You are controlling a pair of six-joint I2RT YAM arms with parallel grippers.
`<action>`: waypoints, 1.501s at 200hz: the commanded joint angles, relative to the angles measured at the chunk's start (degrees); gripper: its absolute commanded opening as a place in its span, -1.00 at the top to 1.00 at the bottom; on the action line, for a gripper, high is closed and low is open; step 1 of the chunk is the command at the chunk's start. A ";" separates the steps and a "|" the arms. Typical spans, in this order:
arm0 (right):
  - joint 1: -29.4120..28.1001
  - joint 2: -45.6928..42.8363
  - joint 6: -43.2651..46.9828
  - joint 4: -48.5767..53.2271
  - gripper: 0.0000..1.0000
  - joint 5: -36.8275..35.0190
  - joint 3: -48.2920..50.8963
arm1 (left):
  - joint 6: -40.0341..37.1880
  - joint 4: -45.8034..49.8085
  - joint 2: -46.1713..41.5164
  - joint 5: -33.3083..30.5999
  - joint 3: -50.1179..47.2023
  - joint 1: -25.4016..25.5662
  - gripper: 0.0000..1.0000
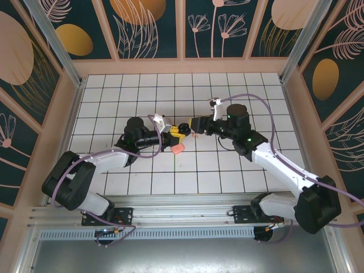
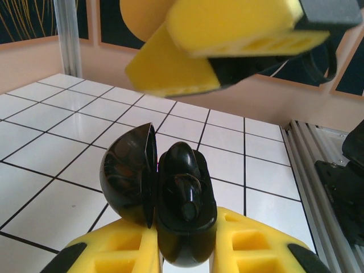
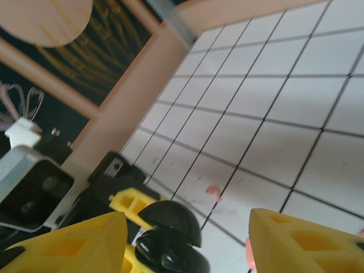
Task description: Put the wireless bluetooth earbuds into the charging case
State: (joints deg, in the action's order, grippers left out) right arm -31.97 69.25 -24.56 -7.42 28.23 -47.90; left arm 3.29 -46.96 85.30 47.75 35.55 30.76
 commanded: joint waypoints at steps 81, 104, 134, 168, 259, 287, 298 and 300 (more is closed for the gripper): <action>0.31 5.28 0.29 -6.12 -0.11 17.48 -3.71 | -0.99 -0.66 -1.80 0.94 -0.17 0.26 0.61; 1.91 3.16 0.56 -7.25 -0.05 17.90 -2.64 | -1.35 0.26 -1.63 0.34 -0.13 0.29 0.61; 2.34 0.41 0.48 -8.04 0.00 17.66 -0.87 | -1.43 0.98 -1.45 -0.16 -0.03 0.33 0.62; 4.38 -2.49 -1.57 -4.09 0.02 9.29 0.54 | -0.82 5.25 -0.56 -3.13 1.83 0.33 0.62; 13.80 -5.14 -6.38 20.89 0.00 -23.38 2.04 | 30.04 13.45 13.96 -13.10 16.67 6.11 0.65; 15.31 -6.79 -6.76 21.45 -0.01 -24.36 3.44 | 35.40 20.09 20.80 -14.14 25.37 8.62 0.65; 15.69 -7.52 -6.91 21.10 -0.01 -24.32 4.18 | 35.45 23.50 23.38 -14.70 29.09 10.37 0.64; 15.77 -7.72 -6.97 21.12 -0.01 -24.35 4.30 | 35.51 24.15 23.74 -14.79 29.85 10.79 0.64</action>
State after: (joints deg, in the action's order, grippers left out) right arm -17.32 63.83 -30.61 12.08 7.62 -45.23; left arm 32.91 -30.85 104.77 35.24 58.11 38.33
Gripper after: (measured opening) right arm 0.503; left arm 0.180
